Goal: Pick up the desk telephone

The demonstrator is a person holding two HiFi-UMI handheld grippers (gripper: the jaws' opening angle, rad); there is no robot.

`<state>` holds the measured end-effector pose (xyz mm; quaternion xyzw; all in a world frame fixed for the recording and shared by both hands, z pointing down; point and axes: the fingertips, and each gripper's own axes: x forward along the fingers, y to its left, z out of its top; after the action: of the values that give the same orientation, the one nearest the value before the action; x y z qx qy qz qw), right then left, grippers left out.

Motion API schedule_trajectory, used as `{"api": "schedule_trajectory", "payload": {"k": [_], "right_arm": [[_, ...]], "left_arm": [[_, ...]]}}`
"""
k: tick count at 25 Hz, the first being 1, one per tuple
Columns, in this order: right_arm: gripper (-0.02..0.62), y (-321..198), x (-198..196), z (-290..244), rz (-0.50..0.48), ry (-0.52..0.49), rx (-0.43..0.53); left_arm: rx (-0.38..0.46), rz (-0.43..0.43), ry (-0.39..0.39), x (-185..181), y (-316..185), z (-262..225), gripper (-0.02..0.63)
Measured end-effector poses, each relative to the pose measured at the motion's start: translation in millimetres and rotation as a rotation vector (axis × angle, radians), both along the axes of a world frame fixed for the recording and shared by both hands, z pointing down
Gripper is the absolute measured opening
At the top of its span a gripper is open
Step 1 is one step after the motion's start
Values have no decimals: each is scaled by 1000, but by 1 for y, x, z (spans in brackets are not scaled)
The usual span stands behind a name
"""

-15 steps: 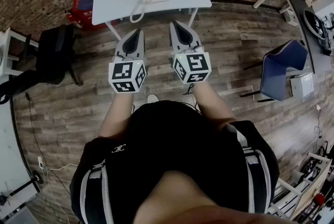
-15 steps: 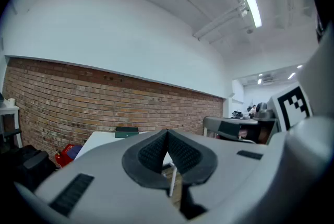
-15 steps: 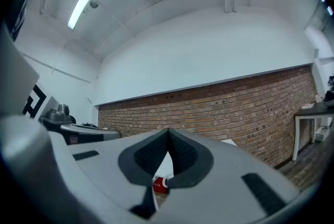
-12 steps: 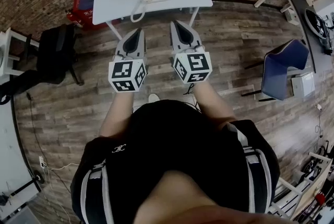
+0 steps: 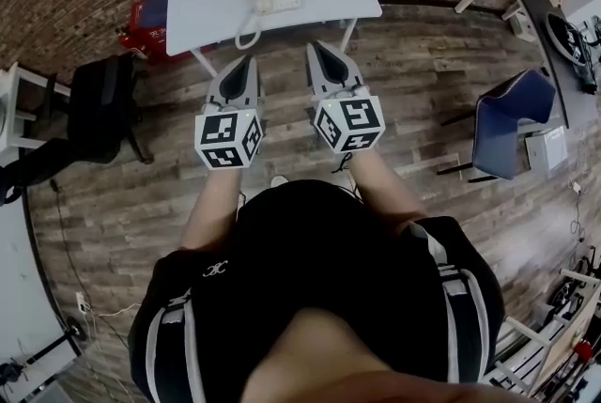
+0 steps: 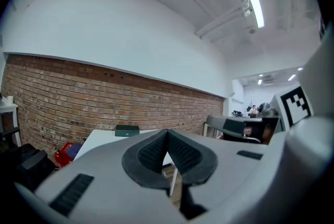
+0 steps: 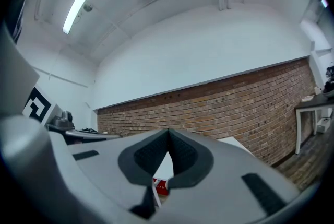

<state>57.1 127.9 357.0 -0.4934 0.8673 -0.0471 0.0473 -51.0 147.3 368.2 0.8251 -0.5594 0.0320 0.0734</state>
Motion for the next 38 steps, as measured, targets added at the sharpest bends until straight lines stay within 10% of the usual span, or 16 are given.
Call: {"api": "schedule_trajectory", "payload": {"k": [38], "right_arm": [[-2, -110, -64, 13, 30, -16, 12]], "left_arm": [[2, 32, -8, -72, -106, 17, 2]]}}
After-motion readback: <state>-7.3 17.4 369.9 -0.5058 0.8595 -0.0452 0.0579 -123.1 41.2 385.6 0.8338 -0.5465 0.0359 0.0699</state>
